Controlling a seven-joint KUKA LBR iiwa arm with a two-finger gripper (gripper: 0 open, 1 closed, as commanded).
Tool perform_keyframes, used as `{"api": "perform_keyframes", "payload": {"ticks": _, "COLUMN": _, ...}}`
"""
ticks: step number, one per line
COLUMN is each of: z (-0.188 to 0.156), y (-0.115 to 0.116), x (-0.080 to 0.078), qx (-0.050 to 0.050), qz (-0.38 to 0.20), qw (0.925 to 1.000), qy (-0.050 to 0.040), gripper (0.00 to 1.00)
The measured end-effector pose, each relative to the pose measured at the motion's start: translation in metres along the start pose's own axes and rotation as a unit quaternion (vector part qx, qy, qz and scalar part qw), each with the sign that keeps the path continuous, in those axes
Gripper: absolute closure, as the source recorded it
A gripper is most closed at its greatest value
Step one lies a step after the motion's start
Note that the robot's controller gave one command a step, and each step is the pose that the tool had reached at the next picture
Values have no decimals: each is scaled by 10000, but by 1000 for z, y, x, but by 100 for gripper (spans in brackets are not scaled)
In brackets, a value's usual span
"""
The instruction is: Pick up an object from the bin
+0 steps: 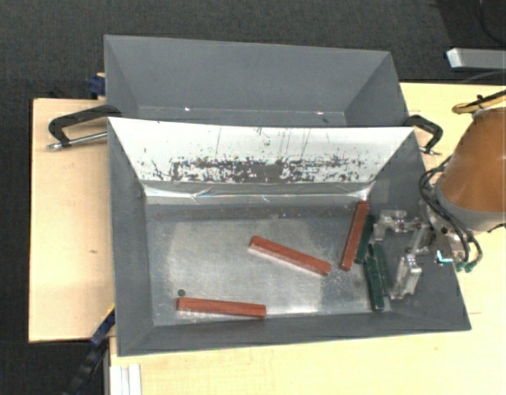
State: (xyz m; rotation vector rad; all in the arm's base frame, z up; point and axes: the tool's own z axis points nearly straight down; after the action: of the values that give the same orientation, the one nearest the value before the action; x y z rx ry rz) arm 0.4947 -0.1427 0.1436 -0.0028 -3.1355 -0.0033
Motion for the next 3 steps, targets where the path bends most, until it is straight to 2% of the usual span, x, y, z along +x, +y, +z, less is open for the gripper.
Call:
{"api": "perform_keyframes", "payload": {"ticks": 1, "z": -3, "y": 1, "x": -1, "qx": 6, "qz": -11, "qw": 10000, "qy": -31, "gripper": 0}}
{"api": "perform_keyframes", "payload": {"ticks": 2, "z": 27, "y": 16, "x": -15, "qx": 28, "qz": -433, "qw": 9990, "qy": -68, "gripper": 0}}
{"api": "perform_keyframes", "payload": {"ticks": 3, "z": 54, "y": 41, "x": -76, "qx": 15, "qz": -1356, "qw": 9907, "qy": -50, "gripper": 0}}
